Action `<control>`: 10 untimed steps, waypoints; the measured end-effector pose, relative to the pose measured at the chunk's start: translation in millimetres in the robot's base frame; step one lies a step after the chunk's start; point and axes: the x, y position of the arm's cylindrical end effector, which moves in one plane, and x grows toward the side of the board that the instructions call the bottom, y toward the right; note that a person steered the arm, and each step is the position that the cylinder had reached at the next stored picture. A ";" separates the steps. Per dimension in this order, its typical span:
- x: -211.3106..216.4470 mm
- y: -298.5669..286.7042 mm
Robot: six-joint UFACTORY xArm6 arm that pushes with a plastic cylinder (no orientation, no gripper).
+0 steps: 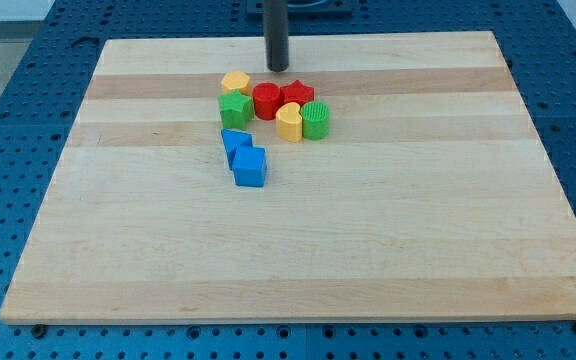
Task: Slide the green star a bit right
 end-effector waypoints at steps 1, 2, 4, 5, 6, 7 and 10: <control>-0.1 -55.4; -0.1 -68.2; 15.9 -85.9; 48.3 -102.3; 48.3 -102.4; 78.2 -103.2; 85.2 -74.6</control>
